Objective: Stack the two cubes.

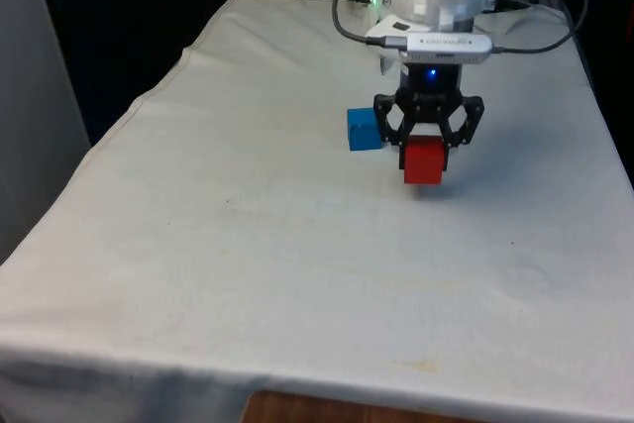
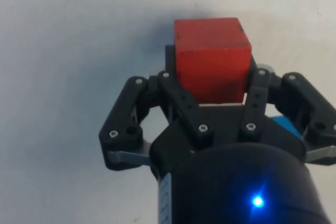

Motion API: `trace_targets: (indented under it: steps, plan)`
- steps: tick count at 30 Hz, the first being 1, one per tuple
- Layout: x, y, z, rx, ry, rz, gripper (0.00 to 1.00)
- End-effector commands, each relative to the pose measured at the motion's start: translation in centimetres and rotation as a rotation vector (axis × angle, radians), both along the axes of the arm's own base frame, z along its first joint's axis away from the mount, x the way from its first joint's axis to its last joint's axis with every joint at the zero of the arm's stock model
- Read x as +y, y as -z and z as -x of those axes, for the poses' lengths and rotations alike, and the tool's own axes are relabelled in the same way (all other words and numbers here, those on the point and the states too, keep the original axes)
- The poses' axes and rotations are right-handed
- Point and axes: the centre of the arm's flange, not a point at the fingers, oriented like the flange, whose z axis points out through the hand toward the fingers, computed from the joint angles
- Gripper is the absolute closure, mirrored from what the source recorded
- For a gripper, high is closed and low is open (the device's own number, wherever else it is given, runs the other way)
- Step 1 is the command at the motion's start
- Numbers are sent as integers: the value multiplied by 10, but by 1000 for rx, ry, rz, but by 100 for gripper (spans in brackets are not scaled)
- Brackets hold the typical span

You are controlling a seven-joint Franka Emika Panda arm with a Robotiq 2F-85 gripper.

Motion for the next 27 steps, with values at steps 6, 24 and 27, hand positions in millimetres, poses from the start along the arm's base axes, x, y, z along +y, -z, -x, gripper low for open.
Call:
trace_targets:
  steps: [6,24,27]
  plan:
    - [1,-23,2,21,4,1,99]
    - [-5,-64,29,30,7,1,99]
    - [-6,-68,37,25,7,-1,99]
